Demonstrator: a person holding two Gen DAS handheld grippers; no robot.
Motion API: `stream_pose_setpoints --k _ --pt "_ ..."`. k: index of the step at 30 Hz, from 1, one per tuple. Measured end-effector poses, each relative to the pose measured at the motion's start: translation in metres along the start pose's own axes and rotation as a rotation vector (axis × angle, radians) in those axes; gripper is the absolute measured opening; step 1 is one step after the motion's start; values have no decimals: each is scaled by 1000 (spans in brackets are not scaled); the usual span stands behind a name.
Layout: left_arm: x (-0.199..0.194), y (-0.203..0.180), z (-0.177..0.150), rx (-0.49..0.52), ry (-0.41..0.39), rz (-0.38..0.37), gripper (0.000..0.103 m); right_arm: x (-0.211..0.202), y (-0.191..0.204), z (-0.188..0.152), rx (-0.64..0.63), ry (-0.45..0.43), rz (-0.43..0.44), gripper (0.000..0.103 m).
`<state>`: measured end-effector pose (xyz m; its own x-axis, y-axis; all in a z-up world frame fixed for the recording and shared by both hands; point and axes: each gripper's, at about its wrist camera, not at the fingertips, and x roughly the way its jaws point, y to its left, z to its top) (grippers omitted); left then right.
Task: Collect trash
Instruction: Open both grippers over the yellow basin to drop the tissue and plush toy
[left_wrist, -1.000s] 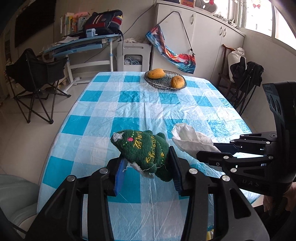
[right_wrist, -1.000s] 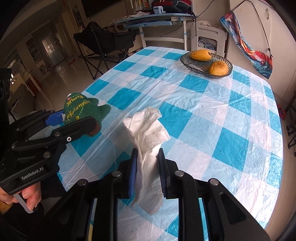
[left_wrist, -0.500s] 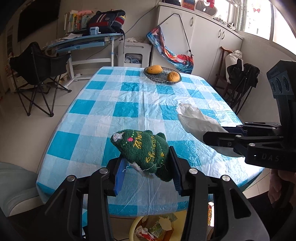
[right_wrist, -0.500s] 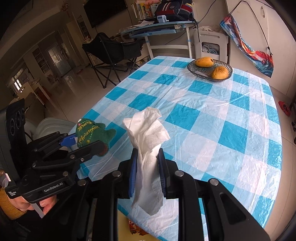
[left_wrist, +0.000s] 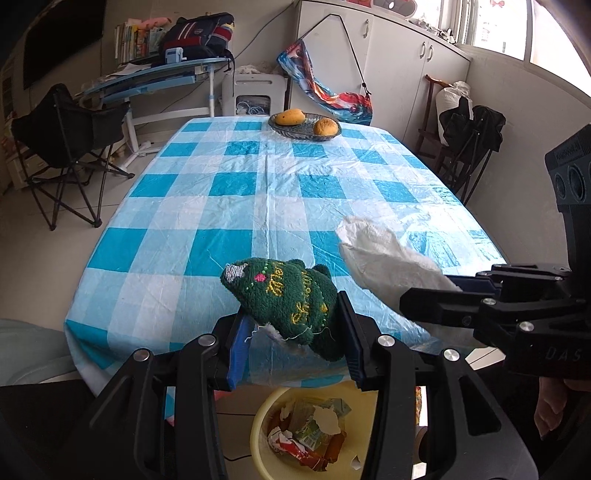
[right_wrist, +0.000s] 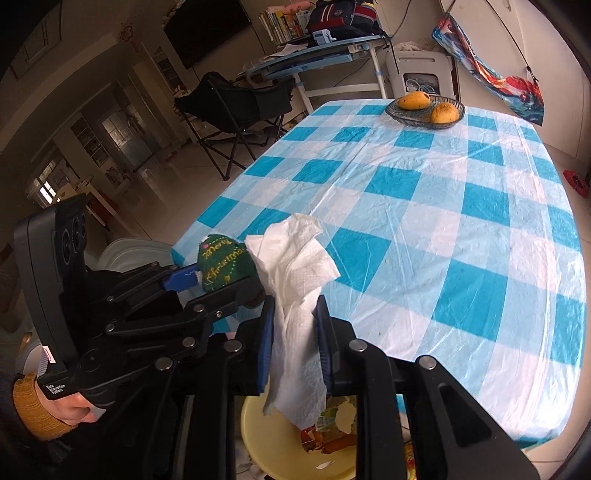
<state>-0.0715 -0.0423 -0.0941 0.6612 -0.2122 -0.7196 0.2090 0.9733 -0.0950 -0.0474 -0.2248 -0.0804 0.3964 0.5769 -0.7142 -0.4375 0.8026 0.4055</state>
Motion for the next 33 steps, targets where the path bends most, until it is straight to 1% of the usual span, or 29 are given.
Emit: stream_pose_setpoints --k 7,15,22,28,33 --pt "-2 -11 -16 37 29 -20 41 2 -1 -22 68 19 9 22" --pt "-1 -16 -26 64 56 -38 41 5 -2 -33 97 34 4 22" --pt "1 -14 -27 63 68 -36 41 9 0 -45 92 71 -29 22" --pt "3 -16 -31 76 92 -27 42 18 9 -56 40 134 -72 22" --pt "4 -19 -39 92 122 -22 42 17 12 -62 26 149 -87 22"
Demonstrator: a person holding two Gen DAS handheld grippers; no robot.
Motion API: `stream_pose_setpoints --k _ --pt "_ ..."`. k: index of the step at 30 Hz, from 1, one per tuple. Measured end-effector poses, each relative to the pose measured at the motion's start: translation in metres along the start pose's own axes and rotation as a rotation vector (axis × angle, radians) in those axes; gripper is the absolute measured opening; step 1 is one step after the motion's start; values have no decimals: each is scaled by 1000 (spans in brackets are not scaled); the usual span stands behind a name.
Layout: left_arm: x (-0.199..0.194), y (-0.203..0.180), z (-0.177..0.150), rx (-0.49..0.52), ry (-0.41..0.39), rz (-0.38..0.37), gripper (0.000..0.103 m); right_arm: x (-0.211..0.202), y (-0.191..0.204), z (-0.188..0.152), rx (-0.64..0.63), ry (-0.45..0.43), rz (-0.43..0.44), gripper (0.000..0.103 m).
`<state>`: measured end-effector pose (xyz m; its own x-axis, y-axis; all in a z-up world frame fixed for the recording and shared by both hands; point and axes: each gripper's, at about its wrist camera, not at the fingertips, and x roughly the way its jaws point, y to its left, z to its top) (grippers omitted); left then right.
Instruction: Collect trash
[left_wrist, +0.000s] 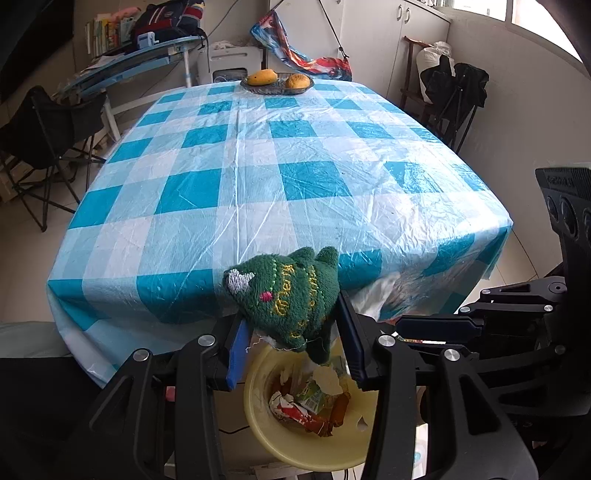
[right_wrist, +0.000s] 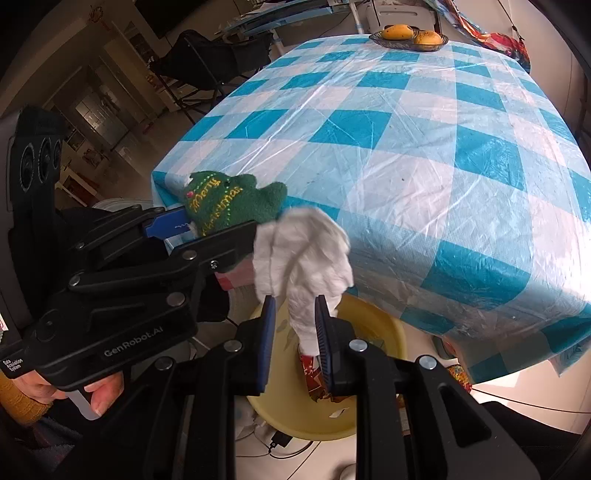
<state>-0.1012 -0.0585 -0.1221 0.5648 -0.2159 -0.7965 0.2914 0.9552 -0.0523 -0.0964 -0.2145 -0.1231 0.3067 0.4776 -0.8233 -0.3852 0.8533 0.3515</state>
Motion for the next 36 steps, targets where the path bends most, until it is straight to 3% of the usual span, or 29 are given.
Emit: stream_pose_setpoints --k 6,12,15,17,21,25,30,36 --pt "-3 -4 -8 18 18 5 42 -4 -3 -4 8 7 -4 23" --pt "0 -6 -17 24 68 10 42 -4 1 -5 -3 13 -50 36" --pt "-4 -1 -16 -3 57 22 50 -9 -1 -4 8 -19 -70 45" --pt "-9 4 -15 -17 37 41 53 -15 -6 -3 32 -54 -86 52" --pt "-28 15 -11 -60 -56 72 58 -29 -16 0 88 -139 -88 57" --pt "-49 27 -6 -116 -159 106 73 -39 -9 2 73 -223 -107 64" --pt "-63 44 5 -174 -212 135 83 -49 3 9 35 -311 -148 68" --pt "-82 71 23 -255 -276 162 92 -59 16 19 -10 -421 -188 79"
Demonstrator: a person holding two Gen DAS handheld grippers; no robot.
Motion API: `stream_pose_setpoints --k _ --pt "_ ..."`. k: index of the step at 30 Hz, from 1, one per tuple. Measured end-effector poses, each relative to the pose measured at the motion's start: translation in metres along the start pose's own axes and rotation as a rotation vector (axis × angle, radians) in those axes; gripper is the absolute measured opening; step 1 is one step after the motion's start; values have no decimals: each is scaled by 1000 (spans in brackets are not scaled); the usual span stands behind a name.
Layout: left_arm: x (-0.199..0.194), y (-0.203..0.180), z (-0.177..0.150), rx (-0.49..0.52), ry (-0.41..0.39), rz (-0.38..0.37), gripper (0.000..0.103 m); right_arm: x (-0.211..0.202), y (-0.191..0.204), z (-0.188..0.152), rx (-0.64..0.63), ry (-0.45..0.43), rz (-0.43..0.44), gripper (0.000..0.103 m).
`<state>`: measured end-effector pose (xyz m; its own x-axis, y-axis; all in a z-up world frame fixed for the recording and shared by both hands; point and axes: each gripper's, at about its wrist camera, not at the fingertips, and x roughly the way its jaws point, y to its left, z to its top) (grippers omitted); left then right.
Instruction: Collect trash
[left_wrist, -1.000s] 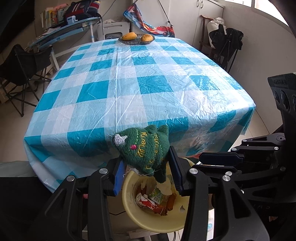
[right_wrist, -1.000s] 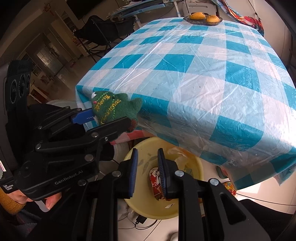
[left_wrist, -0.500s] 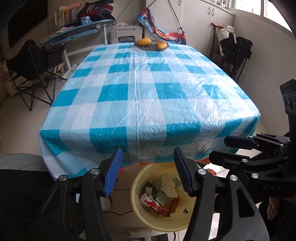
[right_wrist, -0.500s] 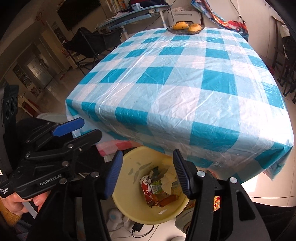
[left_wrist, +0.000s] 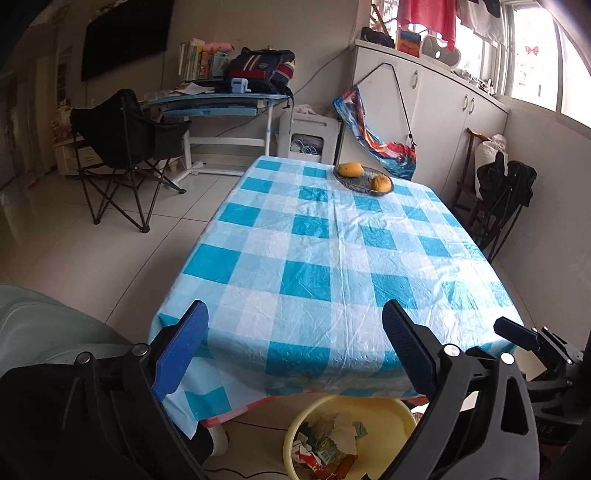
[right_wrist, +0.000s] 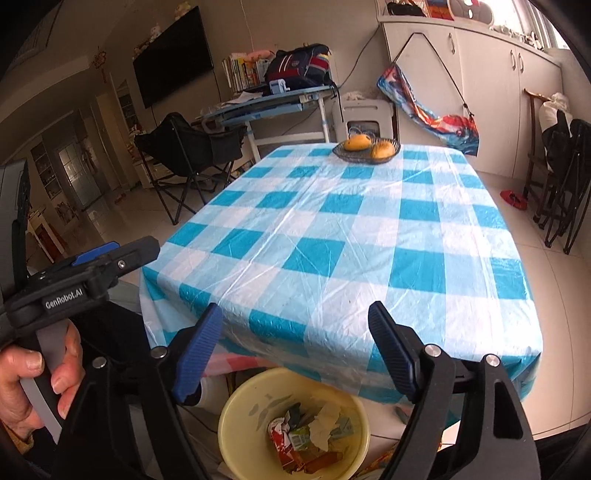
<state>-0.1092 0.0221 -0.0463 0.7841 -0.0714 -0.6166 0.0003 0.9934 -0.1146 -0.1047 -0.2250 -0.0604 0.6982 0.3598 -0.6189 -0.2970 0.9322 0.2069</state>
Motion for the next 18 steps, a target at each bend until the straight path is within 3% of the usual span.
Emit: stream_pose_setpoints --k 9,18 --pt "-1 -14 2 64 -42 29 95 -1 12 11 -42 -111 -62 90" --pt "14 -8 -4 32 3 39 95 10 1 13 22 -108 -122 93"
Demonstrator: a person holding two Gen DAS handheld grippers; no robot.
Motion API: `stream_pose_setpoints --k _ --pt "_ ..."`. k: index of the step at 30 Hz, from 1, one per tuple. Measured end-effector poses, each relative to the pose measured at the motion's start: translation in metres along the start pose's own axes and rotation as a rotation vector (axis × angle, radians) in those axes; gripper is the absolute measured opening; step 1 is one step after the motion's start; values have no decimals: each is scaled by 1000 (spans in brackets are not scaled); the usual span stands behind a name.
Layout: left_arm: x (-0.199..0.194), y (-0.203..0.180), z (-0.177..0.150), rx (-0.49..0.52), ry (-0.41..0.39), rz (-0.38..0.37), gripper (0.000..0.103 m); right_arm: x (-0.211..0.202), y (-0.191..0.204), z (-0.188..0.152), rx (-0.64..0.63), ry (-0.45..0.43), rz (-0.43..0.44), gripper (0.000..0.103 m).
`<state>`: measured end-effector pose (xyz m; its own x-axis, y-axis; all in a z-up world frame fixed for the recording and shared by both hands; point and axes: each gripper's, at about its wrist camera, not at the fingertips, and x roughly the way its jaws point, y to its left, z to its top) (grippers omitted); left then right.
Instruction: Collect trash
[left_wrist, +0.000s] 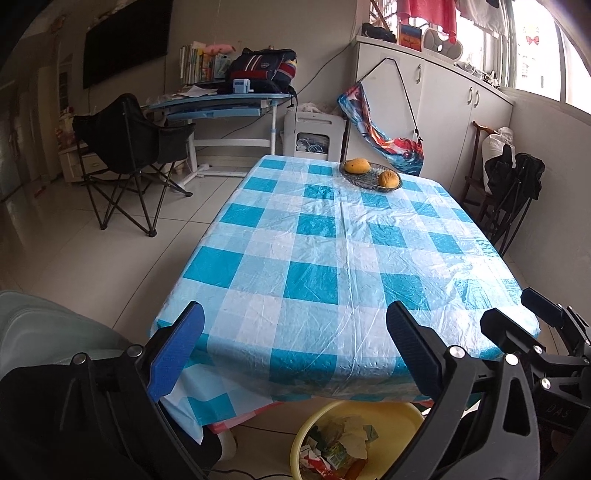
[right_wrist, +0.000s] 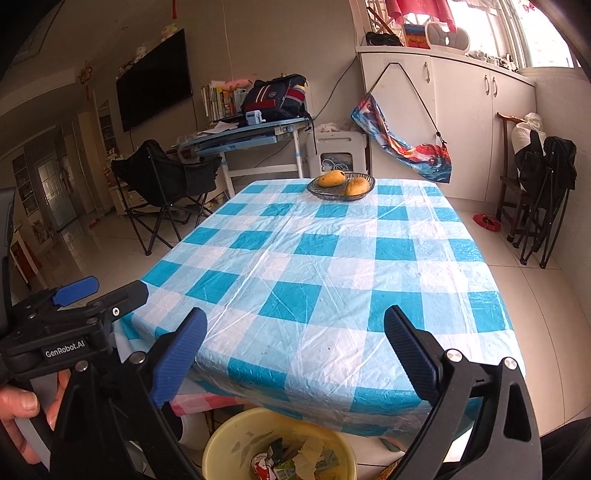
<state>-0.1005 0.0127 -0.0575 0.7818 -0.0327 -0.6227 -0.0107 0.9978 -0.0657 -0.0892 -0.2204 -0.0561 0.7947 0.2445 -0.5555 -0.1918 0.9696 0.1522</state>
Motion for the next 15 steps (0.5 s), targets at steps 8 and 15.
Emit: stream_pose_setpoints --k 8,15 --pt "9 2 -1 -18 26 8 95 5 7 -1 -19 7 -6 95" --pt "11 5 -2 -25 33 15 95 7 9 -2 -21 14 -12 95"
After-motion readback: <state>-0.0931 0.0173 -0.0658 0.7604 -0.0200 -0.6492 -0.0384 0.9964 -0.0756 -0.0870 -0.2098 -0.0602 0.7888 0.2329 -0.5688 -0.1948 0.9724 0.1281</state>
